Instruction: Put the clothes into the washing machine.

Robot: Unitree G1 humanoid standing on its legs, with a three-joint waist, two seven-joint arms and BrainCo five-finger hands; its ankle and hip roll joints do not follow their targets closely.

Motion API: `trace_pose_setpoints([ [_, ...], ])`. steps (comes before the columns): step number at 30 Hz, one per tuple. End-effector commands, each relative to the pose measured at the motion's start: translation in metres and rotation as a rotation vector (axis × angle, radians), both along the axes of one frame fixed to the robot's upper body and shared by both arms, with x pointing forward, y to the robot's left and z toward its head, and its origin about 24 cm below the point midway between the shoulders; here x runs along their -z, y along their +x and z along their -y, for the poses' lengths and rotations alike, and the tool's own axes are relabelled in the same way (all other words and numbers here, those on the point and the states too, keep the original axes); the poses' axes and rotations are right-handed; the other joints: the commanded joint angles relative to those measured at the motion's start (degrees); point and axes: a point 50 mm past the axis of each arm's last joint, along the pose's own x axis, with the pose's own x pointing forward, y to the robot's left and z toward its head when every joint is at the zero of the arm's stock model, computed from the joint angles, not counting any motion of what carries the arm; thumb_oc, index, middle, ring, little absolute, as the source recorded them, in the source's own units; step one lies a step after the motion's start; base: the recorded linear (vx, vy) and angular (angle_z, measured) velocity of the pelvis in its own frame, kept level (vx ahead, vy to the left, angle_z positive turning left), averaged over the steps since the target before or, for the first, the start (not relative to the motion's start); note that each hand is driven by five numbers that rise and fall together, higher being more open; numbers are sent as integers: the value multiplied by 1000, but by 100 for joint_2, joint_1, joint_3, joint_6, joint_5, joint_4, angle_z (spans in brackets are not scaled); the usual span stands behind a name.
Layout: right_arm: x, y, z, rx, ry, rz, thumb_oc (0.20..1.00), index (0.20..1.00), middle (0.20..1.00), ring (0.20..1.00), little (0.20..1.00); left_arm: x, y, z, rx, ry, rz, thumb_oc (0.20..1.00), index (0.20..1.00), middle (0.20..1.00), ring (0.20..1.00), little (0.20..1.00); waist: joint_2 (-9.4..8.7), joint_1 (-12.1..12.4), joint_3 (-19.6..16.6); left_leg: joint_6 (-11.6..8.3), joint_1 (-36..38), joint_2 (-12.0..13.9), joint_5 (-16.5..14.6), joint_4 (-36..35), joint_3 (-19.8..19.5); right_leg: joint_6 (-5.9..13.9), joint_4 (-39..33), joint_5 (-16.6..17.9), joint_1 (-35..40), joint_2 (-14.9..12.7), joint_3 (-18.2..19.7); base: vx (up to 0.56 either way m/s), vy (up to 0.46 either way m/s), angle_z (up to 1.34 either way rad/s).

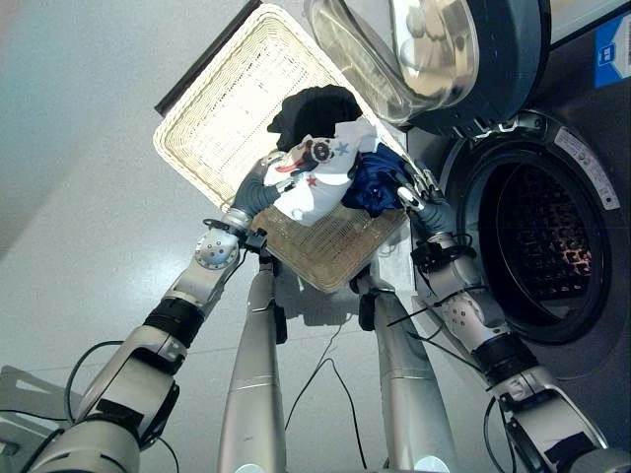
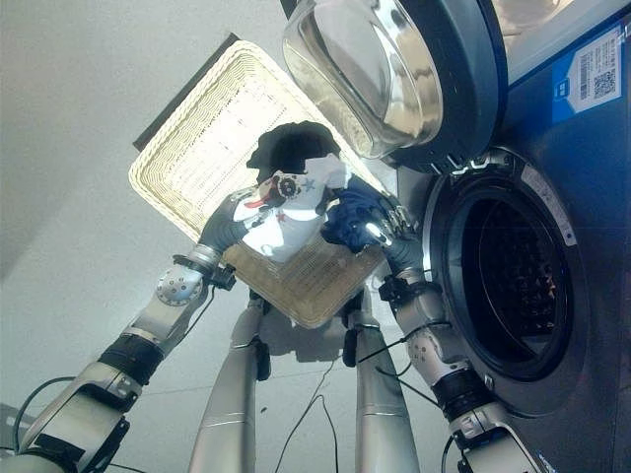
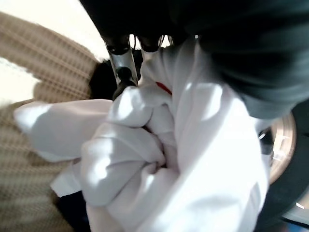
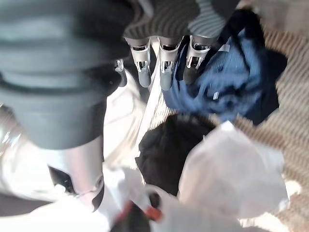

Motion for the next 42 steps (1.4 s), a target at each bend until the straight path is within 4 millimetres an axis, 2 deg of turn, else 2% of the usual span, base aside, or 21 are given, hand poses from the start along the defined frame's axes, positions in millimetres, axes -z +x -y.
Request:
trace_pose_setpoints([
  [1, -27, -18, -6, -28, 23, 194, 1000, 1000, 1000, 1000, 1000, -38, -17, 18, 142, -112, 202, 200, 200, 200, 200, 200, 38, -47, -67, 139, 26, -481, -826, 615, 59, 634, -1510, 1261, 282, 161, -112, 0, 0, 0],
  [4, -34, -22, -12, -72, 29, 240, 1000, 1000, 1000, 1000, 1000, -42, -21, 23, 176, -113, 218, 200, 200, 200, 200, 200, 37, -48, -67, 142, 13, -486, -826, 620, 60, 641, -1510, 1262, 273, 154, -115, 0, 0, 0],
  [12, -57, -38, -46, -423, 55, 344, 1000, 1000, 1000, 1000, 1000, -57, -34, 41, 273, -53, 284, 200, 200, 200, 200, 200, 27, 1, -67, 126, -2, -501, -793, 604, 52, 657, -1550, 1276, 281, 116, -170, 0, 0, 0],
  [18, -71, -44, -70, -603, 129, 371, 1000, 1000, 1000, 1000, 1000, -65, -38, 51, 273, -21, 335, 200, 200, 200, 200, 200, 49, 72, -67, 116, 0, -522, -755, 569, 27, 660, -1585, 1283, 297, 87, -237, 7, -20, 3],
  [25, -78, -50, -87, -690, 119, 368, 1000, 1000, 1000, 1000, 1000, -72, -43, 57, 236, -14, 409, 200, 200, 200, 200, 200, 77, 131, -67, 108, -22, -545, -730, 558, 13, 651, -1578, 1267, 283, 68, -295, 0, 0, 0],
  [29, -80, -52, -88, -698, 128, 382, 1000, 1000, 1000, 1000, 1000, -74, -45, 61, 255, 8, 413, 200, 200, 200, 200, 200, 68, 140, -67, 105, -27, -548, -724, 561, 7, 662, -1570, 1282, 274, 62, -316, 0, -14, 2],
  [30, -81, -52, -89, -696, 135, 386, 592, 592, 592, 592, 592, -74, -46, 63, 267, 10, 409, 200, 200, 200, 200, 200, 61, 139, -67, 103, -30, -547, -714, 556, 13, 661, -1580, 1290, 274, 68, -319, -2, -17, 3],
  [31, -81, -52, -89, -696, 135, 386, 592, 592, 592, 592, 592, -74, -46, 63, 267, 10, 409, 200, 200, 200, 200, 200, 61, 139, -67, 103, -30, -547, -714, 556, 13, 661, -1580, 1290, 274, 68, -319, -6, -15, 3],
  [32, -83, -51, -89, -696, 151, 389, 200, 200, 200, 200, 200, -74, -47, 65, 290, 13, 404, 200, 200, 200, 200, 200, 56, 140, -67, 105, -22, -549, -708, 543, 18, 662, -1603, 1301, 282, 73, -324, 0, 0, 0],
  [42, -84, -53, -94, -728, 217, 384, 200, 200, 200, 200, 200, -77, -56, 80, 351, 32, 444, 200, 200, 200, 200, 200, 60, 132, -67, 98, 22, -556, -657, 446, 33, 673, -1669, 1346, 314, 83, -347, 0, 0, 0],
])
